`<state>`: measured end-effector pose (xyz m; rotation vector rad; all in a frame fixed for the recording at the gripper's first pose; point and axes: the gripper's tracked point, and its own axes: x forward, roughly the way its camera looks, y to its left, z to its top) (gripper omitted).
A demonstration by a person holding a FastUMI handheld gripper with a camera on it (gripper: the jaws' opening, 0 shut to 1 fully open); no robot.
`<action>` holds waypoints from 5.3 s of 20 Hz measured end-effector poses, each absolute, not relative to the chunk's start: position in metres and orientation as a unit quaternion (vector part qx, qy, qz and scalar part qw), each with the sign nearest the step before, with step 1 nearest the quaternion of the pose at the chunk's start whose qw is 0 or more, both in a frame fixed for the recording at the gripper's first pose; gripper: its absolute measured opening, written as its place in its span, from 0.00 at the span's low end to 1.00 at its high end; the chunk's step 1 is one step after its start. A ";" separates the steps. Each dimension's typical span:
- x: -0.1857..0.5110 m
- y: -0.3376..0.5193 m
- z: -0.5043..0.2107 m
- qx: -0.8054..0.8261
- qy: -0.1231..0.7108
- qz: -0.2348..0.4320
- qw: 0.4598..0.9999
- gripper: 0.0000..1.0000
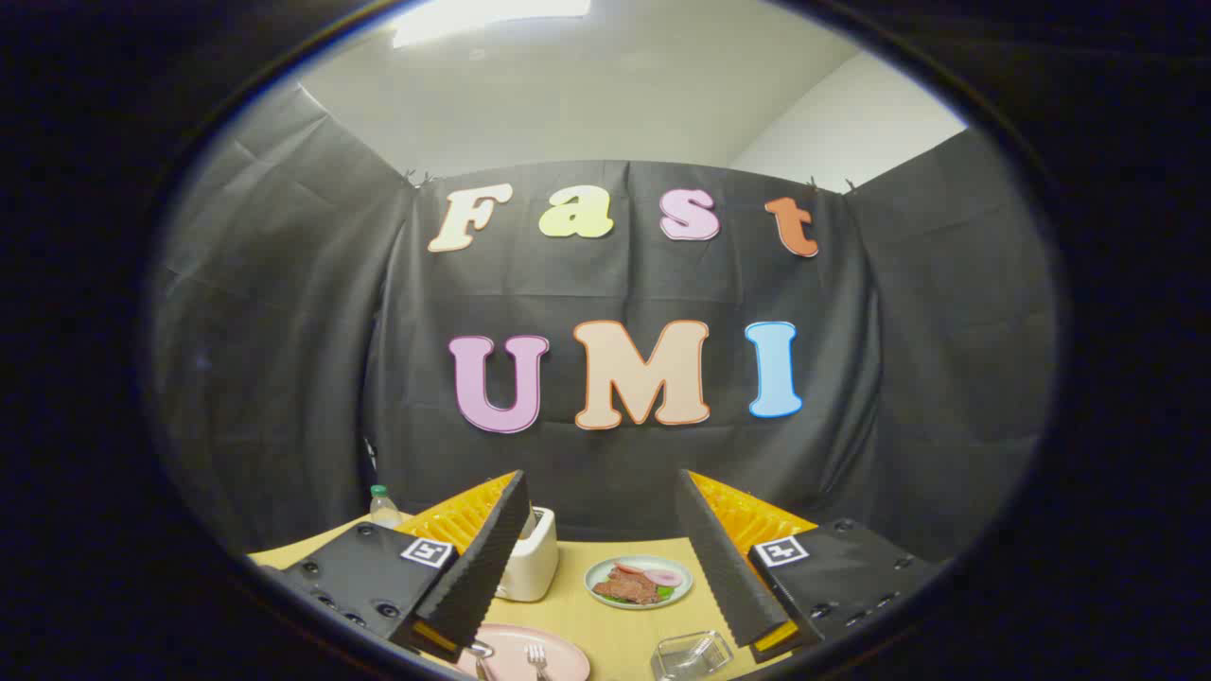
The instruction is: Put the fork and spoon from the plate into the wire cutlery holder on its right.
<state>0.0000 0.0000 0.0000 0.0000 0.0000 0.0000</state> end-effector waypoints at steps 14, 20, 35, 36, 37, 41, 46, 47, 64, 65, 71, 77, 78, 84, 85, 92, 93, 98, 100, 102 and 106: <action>-0.019 0.007 -0.019 0.005 0.014 0.021 1.000 0.99; -0.023 -0.001 -0.027 0.008 0.015 0.024 1.000 0.99; -0.040 0.041 -0.195 -0.022 0.252 0.141 0.957 0.99; -0.043 0.041 -0.206 -0.028 0.270 0.144 0.952 1.00; -0.046 0.041 -0.218 -0.033 0.287 0.146 0.946 1.00; -0.054 0.048 -0.260 -0.050 0.348 0.159 0.923 1.00; -0.067 0.060 -0.302 -0.102 0.392 0.189 0.895 0.98; -0.068 0.063 -0.309 -0.110 0.400 0.194 0.889 0.97; -0.090 0.066 -0.381 -0.146 0.497 0.201 0.831 0.46; -0.093 0.069 -0.382 -0.142 0.502 0.205 0.828 0.41; -0.094 0.063 -0.379 -0.136 0.511 0.182 0.829 0.16; -0.098 0.060 -0.364 -0.116 0.536 0.175 0.817 0.09; -0.099 0.058 -0.357 -0.110 0.539 0.174 0.817 0.09; -0.096 0.035 -0.311 -0.074 0.544 0.167 0.819 0.09; -0.094 0.029 -0.301 -0.068 0.545 0.167 0.819 0.09; -0.086 -0.036 -0.250 -0.088 0.551 0.151 0.816 0.09; -0.085 -0.047 -0.245 -0.094 0.552 0.149 0.815 0.09; -0.076 -0.101 -0.238 -0.133 0.569 0.131 0.801 0.09; -0.078 -0.117 -0.241 -0.148 0.584 0.130 0.787 0.09; -0.085 -0.131 -0.247 -0.161 0.601 0.131 0.772 0.09; -0.087 -0.131 -0.263 -0.173 0.626 0.146 0.747 0.09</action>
